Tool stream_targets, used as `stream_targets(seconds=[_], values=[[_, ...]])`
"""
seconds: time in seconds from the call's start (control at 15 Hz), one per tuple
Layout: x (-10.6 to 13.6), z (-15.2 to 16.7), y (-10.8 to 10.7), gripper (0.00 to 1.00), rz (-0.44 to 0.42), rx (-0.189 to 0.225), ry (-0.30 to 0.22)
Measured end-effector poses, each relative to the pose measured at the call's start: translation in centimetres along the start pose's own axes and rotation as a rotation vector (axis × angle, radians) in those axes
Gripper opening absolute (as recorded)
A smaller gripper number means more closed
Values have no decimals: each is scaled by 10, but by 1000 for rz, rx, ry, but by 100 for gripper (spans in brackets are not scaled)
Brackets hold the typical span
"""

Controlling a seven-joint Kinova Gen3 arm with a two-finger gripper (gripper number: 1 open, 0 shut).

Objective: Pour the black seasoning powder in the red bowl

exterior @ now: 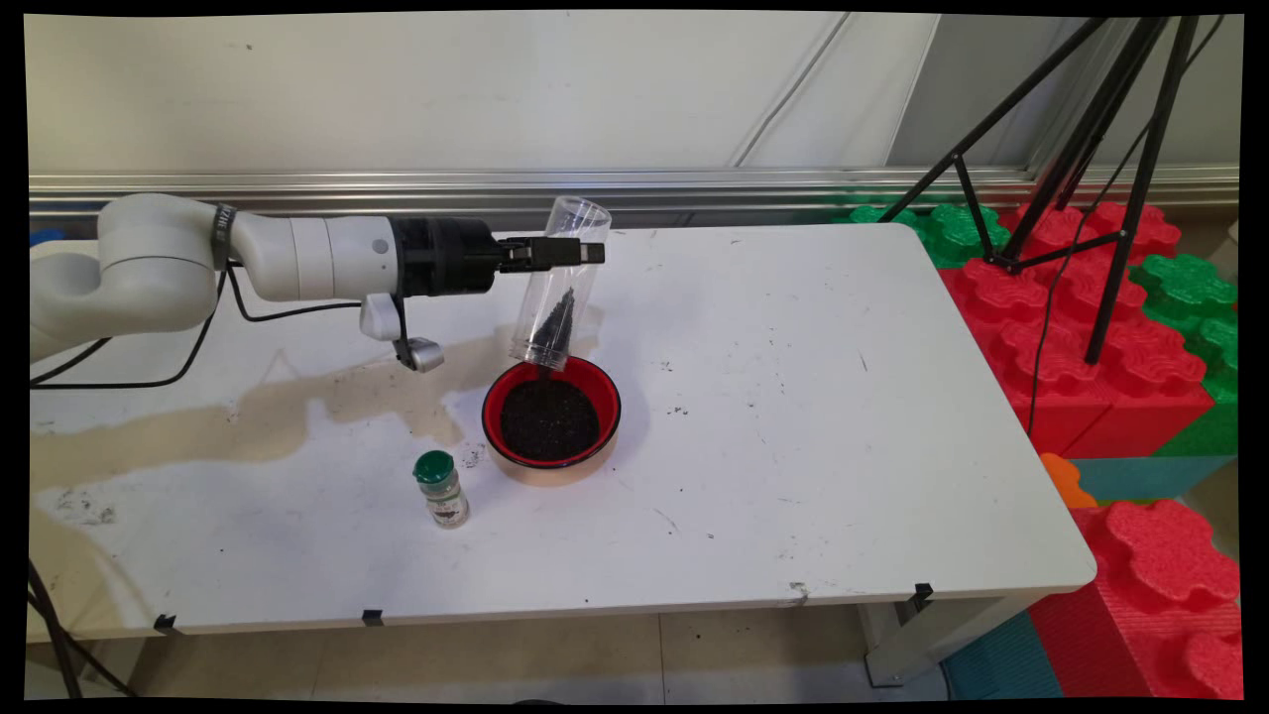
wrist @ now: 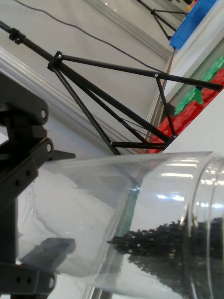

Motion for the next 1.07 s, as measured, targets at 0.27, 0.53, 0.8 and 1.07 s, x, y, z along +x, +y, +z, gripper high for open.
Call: stream_targets(seconds=[0.27, 0.53, 0.8, 1.07], values=[[1, 3, 3, 0, 44, 17, -5], [1, 6, 2, 0, 79, 33, -9], [2, 9, 2, 0, 146, 52, -11], [2, 12, 2, 0, 201, 65, -11]])
